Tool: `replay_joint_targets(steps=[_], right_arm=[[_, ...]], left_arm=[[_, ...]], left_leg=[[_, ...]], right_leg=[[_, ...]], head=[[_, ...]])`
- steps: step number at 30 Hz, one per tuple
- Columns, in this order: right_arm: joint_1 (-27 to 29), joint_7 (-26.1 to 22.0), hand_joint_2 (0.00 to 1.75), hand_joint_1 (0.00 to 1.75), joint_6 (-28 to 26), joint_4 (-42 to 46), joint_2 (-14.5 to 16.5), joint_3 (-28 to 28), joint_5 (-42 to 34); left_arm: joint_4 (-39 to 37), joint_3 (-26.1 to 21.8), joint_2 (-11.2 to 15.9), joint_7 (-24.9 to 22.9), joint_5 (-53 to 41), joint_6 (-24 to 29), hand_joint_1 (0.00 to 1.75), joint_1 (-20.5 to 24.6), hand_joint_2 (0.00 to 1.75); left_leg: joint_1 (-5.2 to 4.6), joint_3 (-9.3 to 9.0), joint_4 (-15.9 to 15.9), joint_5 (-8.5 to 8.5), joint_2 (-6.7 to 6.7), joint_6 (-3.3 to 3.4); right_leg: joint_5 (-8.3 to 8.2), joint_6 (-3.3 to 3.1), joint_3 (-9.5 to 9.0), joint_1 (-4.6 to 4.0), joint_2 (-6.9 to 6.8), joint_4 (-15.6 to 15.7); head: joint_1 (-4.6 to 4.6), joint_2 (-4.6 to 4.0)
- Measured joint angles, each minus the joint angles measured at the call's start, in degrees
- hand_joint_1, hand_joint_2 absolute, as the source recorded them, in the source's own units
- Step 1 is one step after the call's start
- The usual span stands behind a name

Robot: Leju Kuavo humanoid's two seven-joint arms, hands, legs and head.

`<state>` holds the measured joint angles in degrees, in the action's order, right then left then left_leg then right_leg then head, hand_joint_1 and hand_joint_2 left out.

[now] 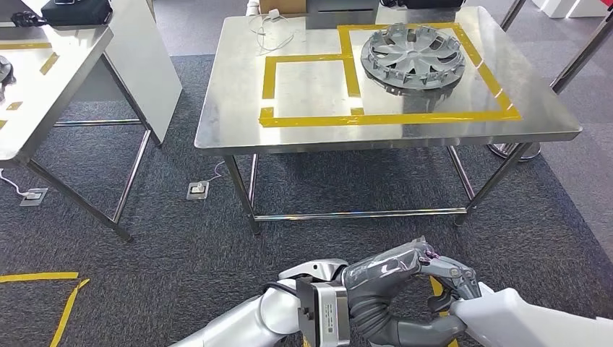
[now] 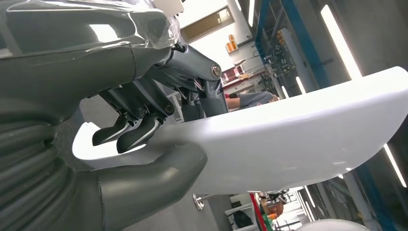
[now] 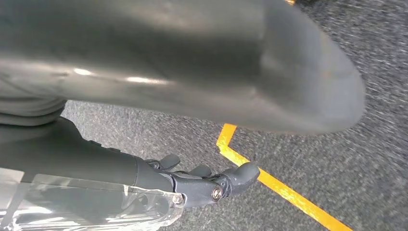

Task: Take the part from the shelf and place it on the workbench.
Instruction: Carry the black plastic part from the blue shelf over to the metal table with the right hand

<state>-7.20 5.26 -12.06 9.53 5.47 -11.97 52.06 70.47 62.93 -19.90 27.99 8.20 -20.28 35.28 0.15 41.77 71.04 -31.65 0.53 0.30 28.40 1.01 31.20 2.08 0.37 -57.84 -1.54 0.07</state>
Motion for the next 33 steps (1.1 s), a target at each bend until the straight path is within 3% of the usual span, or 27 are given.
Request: replay_joint_targets(steps=[2, 3, 6, 8, 10, 12, 13, 14, 15, 17, 18, 19, 21, 24, 27, 29, 30, 31, 33], right_arm=[[-0.01, 0.01, 0.0, 0.0, -0.01, 0.0, 0.13, -0.01, 0.08], [-0.06, 0.01, 0.0, 0.0, -0.01, 0.0, 0.2, -0.01, 0.12], [-0.13, -0.08, 0.0, 0.0, -0.01, 0.0, 0.39, 0.01, 0.26], [-0.2, -0.18, 0.0, 0.0, 0.08, 0.0, 0.5, 0.02, 0.5], [-0.45, -0.19, 0.0, 0.0, 0.3, 0.0, 0.48, 0.07, 0.83], [-0.47, -0.18, 0.0, 0.0, 0.5, -0.01, 0.4, 0.12, 1.08], [-0.38, -0.17, 0.0, 0.0, 0.54, -0.01, 0.34, 0.13, 1.13], [-0.29, -0.17, 0.0, 0.0, 0.57, -0.01, 0.31, 0.13, 1.18], [-0.24, -0.17, 0.0, 0.0, 0.6, -0.01, 0.27, 0.14, 1.23], [-0.22, -0.17, 0.0, 0.0, 0.68, -0.01, 0.24, 0.18, 1.41], [-0.25, -0.17, 0.0, 0.0, 0.75, -0.02, 0.25, 0.2, 1.51], [-0.3, -0.17, 0.0, 0.0, 0.86, -0.03, 0.27, 0.22, 1.63], [-0.4, -0.16, 0.0, 0.0, 1.03, -0.04, 0.33, 0.27, 1.88], [-0.51, -0.15, 0.0, 0.0, 1.12, -0.04, 0.4, 0.31, 2.12], [-0.58, -0.17, 0.0, 0.0, 1.22, -0.04, 0.51, 0.43, 2.19], [-0.52, -0.17, 0.0, 0.0, 1.23, -0.04, 0.5, 0.49, 2.19], [-0.5, -0.17, 0.0, 0.0, 1.24, -0.04, 0.49, 0.52, 2.2], [-0.5, -0.17, 0.0, 0.0, 1.24, -0.04, 0.49, 0.56, 2.22], [-0.54, -0.19, 0.0, 0.0, 1.24, -0.04, 0.66, 0.64, 2.28]], left_arm=[[0.04, 0.27, -0.01, -0.03, 0.13, 0.0, 1.75, 0.09, 1.75], [0.08, 0.39, -0.03, -0.04, 0.17, 0.0, 1.75, 0.15, 1.75], [0.2, 0.63, -0.15, -0.23, 0.2, 0.03, 1.75, 0.3, 1.75], [0.38, 0.71, -0.2, -0.39, 0.2, 0.09, 1.75, 0.38, 1.75], [0.62, 0.76, -0.22, -0.54, 0.24, 0.25, 1.75, 0.43, 1.75], [0.73, 0.84, -0.2, -0.7, 0.26, 0.4, 1.75, 0.43, 1.75], [0.74, 0.87, -0.2, -0.79, 0.26, 0.45, 1.75, 0.41, 1.75], [0.74, 0.89, -0.19, -0.85, 0.26, 0.5, 1.75, 0.41, 1.75], [0.75, 0.89, -0.19, -0.89, 0.26, 0.54, 1.75, 0.41, 1.75], [0.76, 0.9, -0.16, -0.99, 0.26, 0.64, 1.75, 0.41, 1.75], [0.76, 0.91, -0.14, -1.06, 0.26, 0.67, 1.75, 0.41, 1.75], [0.78, 0.94, -0.14, -1.16, 0.26, 0.72, 1.75, 0.42, 1.75], [0.88, 1.05, -0.15, -1.33, 0.26, 0.84, 1.75, 0.44, 1.75], [1.21, 1.21, -0.17, -1.46, 0.26, 1.2, 1.75, 0.51, 1.75], [1.45, 1.34, -0.05, -1.51, 0.26, 1.42, 1.75, 0.45, 1.75], [1.46, 1.43, 0.1, -1.55, 0.26, 1.46, 1.75, 0.22, 1.75], [1.46, 1.47, 0.15, -1.56, 0.26, 1.48, 1.75, 0.12, 1.75], [1.46, 1.5, 0.19, -1.56, 0.25, 1.52, 1.75, 0.06, 1.75], [1.49, 1.56, 0.22, -1.56, 0.2, 1.59, 1.75, 0.06, 1.75]], left_leg=[[-0.13, -2.91, -7.92, 5.02, -0.08, 0.32], [-0.32, -4.14, -10.86, 5.93, -0.1, 0.54], [-0.73, -5.75, -13.16, 5.34, 0.02, 1.52], [-0.51, -7.16, -13.84, 5.8, -0.02, 2.27], [-0.37, -8.26, -14.12, 5.42, -0.17, 2.8], [-0.52, -8.7, -14.12, 4.78, -0.06, 3.11], [-0.6, -8.99, -14.11, 4.42, 0.07, 3.16], [-0.66, -9.44, -14.1, 4.01, 0.2, 3.13], [-0.68, -10.04, -14.1, 3.54, 0.3, 3.04], [-0.66, -11.37, -14.1, 2.42, 0.36, 2.63], [-0.74, -11.91, -14.05, 1.86, 0.39, 2.31], [-0.82, -12.22, -14.02, 1.34, 0.38, 1.96], [-0.99, -12.61, -13.89, 0.73, 0.39, 1.37], [-0.81, -11.21, -11.21, 0.47, 0.21, 0.76], [-0.52, -4.66, -1.02, -2.61, -0.06, -0.26], [-0.47, -0.63, 3.33, -3.98, -0.13, -0.38], [-0.52, -0.03, 2.66, -2.95, -0.15, -0.22], [-0.65, -0.58, -0.15, -0.67, -0.15, 0.16], [-1.33, -3.38, -8.1, 4.45, -0.11, 1.62]], right_leg=[[0.93, 0.37, -1.32, -0.02, 0.11, 0.06], [1.34, 0.67, -1.74, -0.04, 0.14, 0.17], [1.48, 1.91, -2.37, -0.03, 0.05, 0.26], [1.36, 2.36, -2.23, 0.01, -0.09, -1.69], [2.85, 2.39, 0.78, 0.01, -0.15, -7.15], [5.81, 2.55, 5.69, -0.06, -0.14, -14.16], [6.89, 2.63, 7.57, -0.08, -0.14, -16.12], [6.94, 2.66, 8.57, -0.09, -0.14, -16.22], [5.71, 2.63, 8.54, -0.08, -0.15, -14.35], [0.5, 2.55, 6.42, -0.05, -0.22, -6.77], [-1.32, 2.41, 5.45, -0.09, -0.29, -3.53], [-2.57, 2.13, 4.77, -0.18, -0.35, -1.48], [-2.54, 1.31, 4.5, -0.38, -0.34, -0.75], [-2.29, 0.22, 3.49, -0.15, -0.13, -0.71], [-1.19, -0.4, 2.24, -0.1, -0.15, -0.57], [-0.36, -0.49, 1.38, -0.22, -0.11, -0.57], [0.07, -0.52, 0.82, -0.37, -0.05, -0.56], [0.52, -0.54, 0.18, -0.58, 0.01, -0.53], [1.41, -0.51, -1.08, -0.96, 0.1, -0.39]], head=[[-0.01, -0.01], [-0.03, -0.01], [-0.05, -0.01], [0.12, -0.01], [0.52, -0.01], [0.9, 0.0], [0.97, 0.0], [1.04, 0.0], [1.06, 0.0], [1.14, 0.0], [1.18, -0.01], [1.22, -0.01], [1.18, -0.01], [1.1, -0.01], [0.94, 0.0], [0.93, 0.0], [0.92, 0.0], [0.91, -0.01], [1.01, -0.01]])
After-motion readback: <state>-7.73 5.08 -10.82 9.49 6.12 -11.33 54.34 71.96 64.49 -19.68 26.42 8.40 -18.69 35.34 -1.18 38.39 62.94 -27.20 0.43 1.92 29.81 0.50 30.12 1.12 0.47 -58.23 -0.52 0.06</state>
